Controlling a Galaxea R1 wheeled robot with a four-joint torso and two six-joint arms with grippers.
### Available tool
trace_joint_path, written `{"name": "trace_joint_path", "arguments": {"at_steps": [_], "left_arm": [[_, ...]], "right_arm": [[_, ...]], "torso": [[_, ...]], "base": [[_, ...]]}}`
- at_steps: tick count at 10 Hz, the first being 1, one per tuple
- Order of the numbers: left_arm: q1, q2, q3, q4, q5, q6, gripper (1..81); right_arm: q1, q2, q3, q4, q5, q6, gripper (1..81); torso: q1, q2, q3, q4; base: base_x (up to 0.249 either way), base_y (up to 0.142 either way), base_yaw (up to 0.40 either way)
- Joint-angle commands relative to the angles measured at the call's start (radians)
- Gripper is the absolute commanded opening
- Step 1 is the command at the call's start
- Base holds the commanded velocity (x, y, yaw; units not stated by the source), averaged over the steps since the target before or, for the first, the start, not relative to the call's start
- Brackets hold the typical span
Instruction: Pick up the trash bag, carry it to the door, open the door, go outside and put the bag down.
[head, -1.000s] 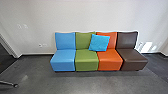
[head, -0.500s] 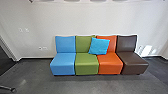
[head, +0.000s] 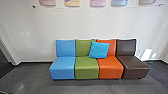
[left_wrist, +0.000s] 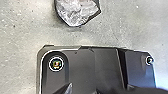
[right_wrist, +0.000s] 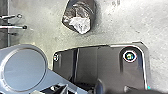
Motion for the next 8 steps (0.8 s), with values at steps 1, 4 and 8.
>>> {"name": "trace_joint_path", "arguments": {"at_steps": [1, 4, 8], "left_arm": [[-0.058, -0.024, 0.007, -0.015, 0.069, 0.002, 81.1], [-0.068, -0.019, 0.01, -0.018, 0.07, 0.002, 81.1], [-0.1, -0.027, 0.011, -0.056, 0.093, 0.002, 81.1]], "right_arm": [[0.047, -0.05, 0.03, 0.017, -0.049, 0.002, 81.1], [0.094, -0.09, 0.053, 0.044, -0.052, 0.002, 81.1], [0.205, -0.17, 0.144, 0.075, -0.12, 0.002, 81.1]], "torso": [[0.063, -0.098, 0.0, 0.0], [0.118, -0.187, -0.11, 0.0], [0.202, -0.318, -0.231, 0.0]], "base": [[0.0, 0.0, 0.0], [0.0, 0.0, 0.0], [0.0, 0.0, 0.0]]}}
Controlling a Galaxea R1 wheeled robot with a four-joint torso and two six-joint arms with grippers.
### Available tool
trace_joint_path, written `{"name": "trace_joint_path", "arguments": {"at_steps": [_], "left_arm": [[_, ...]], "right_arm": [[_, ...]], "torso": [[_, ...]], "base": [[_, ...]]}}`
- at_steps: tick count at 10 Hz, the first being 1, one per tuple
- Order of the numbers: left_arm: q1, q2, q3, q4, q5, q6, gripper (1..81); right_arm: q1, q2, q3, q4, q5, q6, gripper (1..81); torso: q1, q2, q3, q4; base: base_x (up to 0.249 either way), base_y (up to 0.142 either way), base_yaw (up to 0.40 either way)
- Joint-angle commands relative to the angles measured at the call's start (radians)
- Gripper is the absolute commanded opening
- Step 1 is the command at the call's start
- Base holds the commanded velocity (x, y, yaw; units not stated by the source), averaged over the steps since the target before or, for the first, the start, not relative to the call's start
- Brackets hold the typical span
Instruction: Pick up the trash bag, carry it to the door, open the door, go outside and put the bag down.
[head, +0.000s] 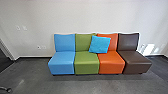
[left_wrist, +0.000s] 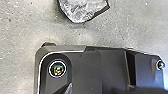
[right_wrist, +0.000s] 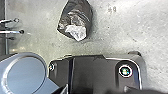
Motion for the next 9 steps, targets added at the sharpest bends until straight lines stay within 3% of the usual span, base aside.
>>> {"name": "trace_joint_path", "arguments": {"at_steps": [1, 2, 5, 9], "left_arm": [[-0.077, -0.028, 0.01, -0.036, 0.093, 0.002, 81.1], [-0.1, -0.031, 0.012, -0.059, 0.111, 0.002, 81.1], [-0.186, -0.044, 0.013, -0.142, 0.187, 0.002, 81.1], [-0.271, -0.049, -0.002, -0.248, 0.224, 0.002, 81.1]], "right_arm": [[0.113, -0.104, 0.071, 0.048, -0.093, 0.0, 81.1], [0.136, -0.123, 0.082, 0.061, -0.11, 0.0, 81.1], [0.18, -0.161, 0.116, 0.078, -0.138, 0.0, 81.1], [0.197, -0.179, 0.128, 0.082, -0.144, 0.0, 81.1]], "torso": [[0.064, -0.1, -0.065, 0.0], [0.086, -0.134, -0.032, 0.0], [0.135, -0.211, -0.066, 0.0], [0.226, -0.356, -0.068, 0.0]], "base": [[0.0, 0.0, 0.0], [0.0, 0.0, 0.0], [0.0, 0.0, 0.0], [0.0, 0.0, 0.0]]}}
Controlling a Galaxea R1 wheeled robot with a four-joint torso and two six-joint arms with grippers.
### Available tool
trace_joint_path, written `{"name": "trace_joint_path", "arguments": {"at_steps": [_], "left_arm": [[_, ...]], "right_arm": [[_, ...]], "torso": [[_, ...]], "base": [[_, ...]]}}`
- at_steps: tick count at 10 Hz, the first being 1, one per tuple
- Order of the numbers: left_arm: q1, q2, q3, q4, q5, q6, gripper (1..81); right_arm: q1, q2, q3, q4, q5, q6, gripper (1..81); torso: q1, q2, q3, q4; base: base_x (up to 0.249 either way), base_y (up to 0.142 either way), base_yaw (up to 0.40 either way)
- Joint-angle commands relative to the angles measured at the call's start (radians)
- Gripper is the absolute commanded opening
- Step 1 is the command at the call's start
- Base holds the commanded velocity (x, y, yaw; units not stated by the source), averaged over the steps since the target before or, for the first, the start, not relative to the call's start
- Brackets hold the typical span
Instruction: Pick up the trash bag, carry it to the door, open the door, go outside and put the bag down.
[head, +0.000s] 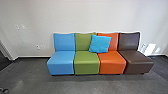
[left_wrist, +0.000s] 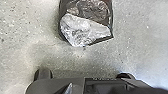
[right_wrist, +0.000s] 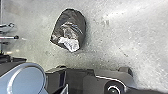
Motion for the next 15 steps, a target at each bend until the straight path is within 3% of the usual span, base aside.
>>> {"name": "trace_joint_path", "arguments": {"at_steps": [1, 3, 6, 7, 10, 15], "left_arm": [[-0.117, -0.029, -0.011, -0.077, 0.089, 0.002, 81.1], [-0.154, -0.029, -0.041, -0.141, 0.155, 0.0, 81.1], [-0.197, -0.021, -0.093, -0.166, 0.204, 0.0, 81.1], [-0.208, -0.021, -0.093, -0.167, 0.216, 0.0, 81.1], [-0.234, -0.025, -0.095, -0.173, 0.235, -0.001, 81.1], [-0.301, -0.021, -0.144, -0.196, 0.299, -0.001, 81.1]], "right_arm": [[0.08, -0.057, 0.036, 0.024, -0.049, 0.0, 81.1], [0.081, -0.062, 0.044, 0.024, -0.049, 0.0, 81.1], [0.095, -0.088, 0.073, 0.033, -0.051, 0.0, 81.1], [0.098, -0.096, 0.084, 0.033, -0.049, 0.0, 81.1], [0.113, -0.105, 0.089, 0.036, -0.051, 0.0, 81.1], [0.205, -0.122, 0.139, 0.071, -0.117, 0.0, 81.1]], "torso": [[0.061, -0.095, 0.0, 0.0], [0.108, -0.17, 0.0, 0.0], [0.175, -0.277, 0.0, 0.0], [0.196, -0.312, -0.09, 0.0], [0.247, -0.393, -0.136, 0.0], [0.359, -0.569, -0.301, 0.0]], "base": [[0.0, 0.0, 0.0], [0.0, 0.0, 0.0], [0.0, 0.0, 0.0], [0.0, 0.0, 0.0], [0.0, 0.0, 0.0], [0.0, 0.0, 0.0]]}}
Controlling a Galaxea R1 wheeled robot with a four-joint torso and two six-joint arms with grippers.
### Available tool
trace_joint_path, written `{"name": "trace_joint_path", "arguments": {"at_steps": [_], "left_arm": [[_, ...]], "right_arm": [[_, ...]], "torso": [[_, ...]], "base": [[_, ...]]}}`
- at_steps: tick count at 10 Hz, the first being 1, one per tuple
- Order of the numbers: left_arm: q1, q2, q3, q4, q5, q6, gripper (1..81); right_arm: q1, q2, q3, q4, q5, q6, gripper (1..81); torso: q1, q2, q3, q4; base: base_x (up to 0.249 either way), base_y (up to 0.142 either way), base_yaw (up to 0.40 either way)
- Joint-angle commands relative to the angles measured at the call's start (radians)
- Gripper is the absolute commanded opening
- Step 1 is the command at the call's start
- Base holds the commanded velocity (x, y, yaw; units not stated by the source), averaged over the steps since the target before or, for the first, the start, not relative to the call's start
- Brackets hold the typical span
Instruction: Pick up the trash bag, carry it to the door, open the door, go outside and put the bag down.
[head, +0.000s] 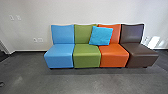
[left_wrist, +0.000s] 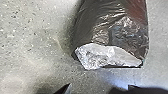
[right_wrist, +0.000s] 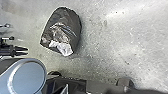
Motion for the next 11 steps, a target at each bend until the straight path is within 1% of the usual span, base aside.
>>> {"name": "trace_joint_path", "arguments": {"at_steps": [1, 2, 3, 4, 5, 6, 7, 8, 9, 10, 11], "left_arm": [[-0.148, -0.024, -0.036, -0.049, 0.124, -0.002, 81.1], [-0.177, -0.022, -0.047, -0.066, 0.159, -0.002, 81.1], [-0.203, -0.016, -0.056, -0.081, 0.182, -0.004, 81.1], [-0.221, -0.005, -0.072, -0.094, 0.191, -0.004, 81.1], [-0.238, 0.021, -0.106, -0.115, 0.21, -0.008, 81.1], [-0.249, 0.054, -0.147, -0.13, 0.242, -0.022, 81.1], [-0.249, 0.1, -0.19, -0.132, 0.248, -0.034, 81.1], [-0.249, 0.137, -0.217, -0.128, 0.253, -0.034, 81.1], [-0.249, 0.16, -0.237, -0.123, 0.265, -0.034, 81.1], [-0.258, 0.168, -0.245, -0.129, 0.266, -0.034, 81.1], [-0.275, 0.163, -0.245, -0.14, 0.269, -0.039, 81.1]], "right_arm": [[0.113, -0.066, 0.056, 0.04, -0.095, -0.001, 81.1], [0.117, -0.066, 0.058, 0.04, -0.102, -0.001, 81.1], [0.116, -0.067, 0.056, 0.04, -0.102, -0.001, 81.1], [0.116, -0.067, 0.053, 0.042, -0.102, -0.001, 81.1], [0.116, -0.067, 0.05, 0.042, -0.101, -0.001, 81.1], [0.117, -0.067, 0.05, 0.043, -0.102, 0.001, 81.1], [0.117, -0.066, 0.05, 0.056, -0.102, -0.001, 81.1], [0.117, -0.063, 0.055, 0.056, -0.102, -0.001, 81.1], [0.117, -0.058, 0.056, 0.054, -0.101, -0.001, 81.1], [0.119, -0.052, 0.055, 0.054, -0.101, -0.001, 81.1], [0.12, -0.05, 0.053, 0.056, -0.099, -0.001, 81.1]], "torso": [[0.064, -0.099, 0.001, 0.0], [0.083, -0.13, -0.029, 0.0], [0.099, -0.155, -0.039, 0.0], [0.113, -0.178, -0.047, 0.0], [0.137, -0.216, -0.052, 0.0], [0.159, -0.252, -0.052, 0.0], [0.182, -0.288, -0.053, 0.0], [0.205, -0.325, -0.114, 0.0], [0.226, -0.36, -0.122, 0.0], [0.245, -0.391, -0.163, 0.0], [0.264, -0.423, -0.19, 0.0]], "base": [[0.0, 0.0, 0.0], [0.0, 0.0, 0.0], [0.0, 0.0, 0.0], [0.0, 0.0, 0.0], [0.0, 0.0, 0.0], [0.0, 0.0, 0.0], [0.0, 0.0, 0.0], [0.0, 0.0, 0.0], [0.0, 0.0, 0.0], [0.0, 0.0, 0.0], [0.0, 0.0, 0.0]]}}
